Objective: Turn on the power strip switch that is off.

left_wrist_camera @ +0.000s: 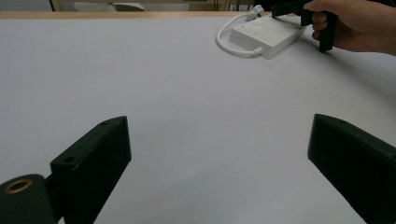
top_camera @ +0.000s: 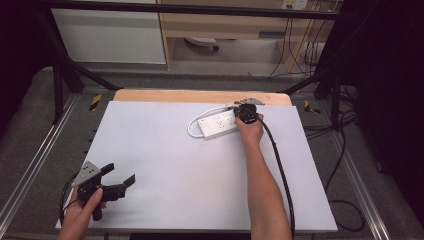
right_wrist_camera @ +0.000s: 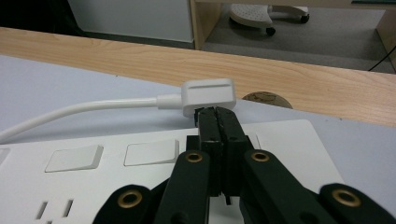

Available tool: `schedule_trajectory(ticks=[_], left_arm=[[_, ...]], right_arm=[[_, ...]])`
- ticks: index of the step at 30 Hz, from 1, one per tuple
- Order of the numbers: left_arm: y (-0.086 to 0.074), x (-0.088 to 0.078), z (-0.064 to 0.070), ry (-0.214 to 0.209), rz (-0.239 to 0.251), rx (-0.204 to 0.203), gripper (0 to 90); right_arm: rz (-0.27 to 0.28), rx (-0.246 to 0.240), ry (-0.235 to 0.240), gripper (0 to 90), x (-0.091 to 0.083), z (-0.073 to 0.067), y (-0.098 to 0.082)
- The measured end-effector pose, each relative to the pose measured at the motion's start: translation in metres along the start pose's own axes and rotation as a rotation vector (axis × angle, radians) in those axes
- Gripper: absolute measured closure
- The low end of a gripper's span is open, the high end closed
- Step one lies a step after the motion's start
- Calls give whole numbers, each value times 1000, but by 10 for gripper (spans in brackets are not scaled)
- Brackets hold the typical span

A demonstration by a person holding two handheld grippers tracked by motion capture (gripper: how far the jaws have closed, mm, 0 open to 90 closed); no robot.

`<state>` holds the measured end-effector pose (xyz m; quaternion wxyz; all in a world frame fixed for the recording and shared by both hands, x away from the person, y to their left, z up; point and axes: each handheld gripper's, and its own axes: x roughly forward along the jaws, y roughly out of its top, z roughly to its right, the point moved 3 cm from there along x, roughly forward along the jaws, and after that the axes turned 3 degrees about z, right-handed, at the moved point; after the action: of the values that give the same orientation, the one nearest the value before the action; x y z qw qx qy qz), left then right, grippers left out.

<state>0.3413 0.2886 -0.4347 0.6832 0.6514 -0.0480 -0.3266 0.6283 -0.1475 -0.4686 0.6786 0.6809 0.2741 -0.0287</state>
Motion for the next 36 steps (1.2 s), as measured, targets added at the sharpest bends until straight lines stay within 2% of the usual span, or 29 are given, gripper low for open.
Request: schedule_trajectory(ticks=[8, 36], left_arm=[[0, 0, 0, 1, 1, 3, 61], [0, 0, 1, -1, -1, 12, 61]], right_arm=[[6, 19, 1, 900, 0, 1, 0], [19, 22, 0, 900, -5, 1, 5]])
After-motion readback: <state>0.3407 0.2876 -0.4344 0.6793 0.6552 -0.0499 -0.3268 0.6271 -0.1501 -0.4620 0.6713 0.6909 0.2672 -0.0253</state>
